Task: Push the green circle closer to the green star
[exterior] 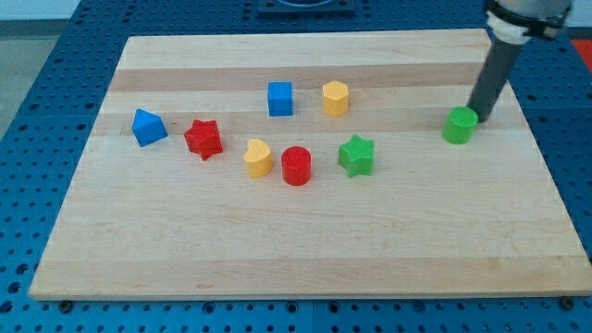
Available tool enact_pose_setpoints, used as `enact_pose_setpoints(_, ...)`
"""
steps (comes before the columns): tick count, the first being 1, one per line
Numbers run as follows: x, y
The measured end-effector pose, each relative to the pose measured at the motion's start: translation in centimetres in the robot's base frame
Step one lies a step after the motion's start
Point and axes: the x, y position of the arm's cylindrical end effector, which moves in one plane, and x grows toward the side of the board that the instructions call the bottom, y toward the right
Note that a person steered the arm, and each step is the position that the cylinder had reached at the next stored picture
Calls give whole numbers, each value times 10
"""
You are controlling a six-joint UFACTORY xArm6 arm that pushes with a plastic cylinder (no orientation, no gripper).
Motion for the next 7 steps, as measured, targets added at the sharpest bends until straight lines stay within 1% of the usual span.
enact_pose_setpoints(2,0,-46)
enact_pose_setpoints(3,0,-46)
enact_pose_setpoints(4,-8,-10)
enact_pose_setpoints(5,-14,43)
enact_pose_setpoints(6,-6,48)
enact_pose_setpoints(7,14,33)
